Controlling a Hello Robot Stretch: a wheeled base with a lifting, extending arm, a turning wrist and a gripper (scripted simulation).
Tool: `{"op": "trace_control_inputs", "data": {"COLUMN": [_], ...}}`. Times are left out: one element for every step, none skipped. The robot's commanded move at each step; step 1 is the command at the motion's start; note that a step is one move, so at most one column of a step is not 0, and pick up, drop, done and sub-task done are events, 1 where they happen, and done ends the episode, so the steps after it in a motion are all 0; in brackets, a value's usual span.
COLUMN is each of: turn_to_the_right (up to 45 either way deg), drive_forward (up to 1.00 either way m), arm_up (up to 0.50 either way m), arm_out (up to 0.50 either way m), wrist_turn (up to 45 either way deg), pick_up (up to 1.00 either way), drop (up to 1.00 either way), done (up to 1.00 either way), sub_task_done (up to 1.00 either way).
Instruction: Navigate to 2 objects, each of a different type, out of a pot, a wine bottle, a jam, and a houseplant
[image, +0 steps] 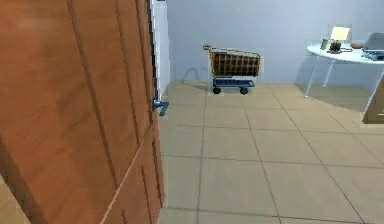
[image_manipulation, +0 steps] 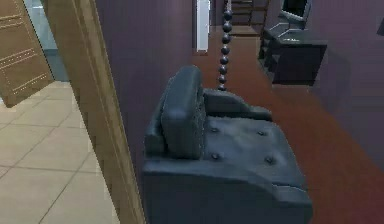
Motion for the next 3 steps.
{"op": "trace_control_inputs", "data": {"turn_to_the_right": [0.0, 45.0, 18.0], "drive_forward": [0.45, 0.00, 0.00], "arm_up": [0.00, 0.00, 0.00], "arm_out": [0.00, 0.00, 0.00], "wrist_turn": [0.0, 0.0, 0.0], "pick_up": [0.00, 0.00, 0.00], "drop": [0.00, 0.00, 0.00], "done": [0.00, 0.00, 0.00], "sub_task_done": [0.00, 0.00, 0.00]}}
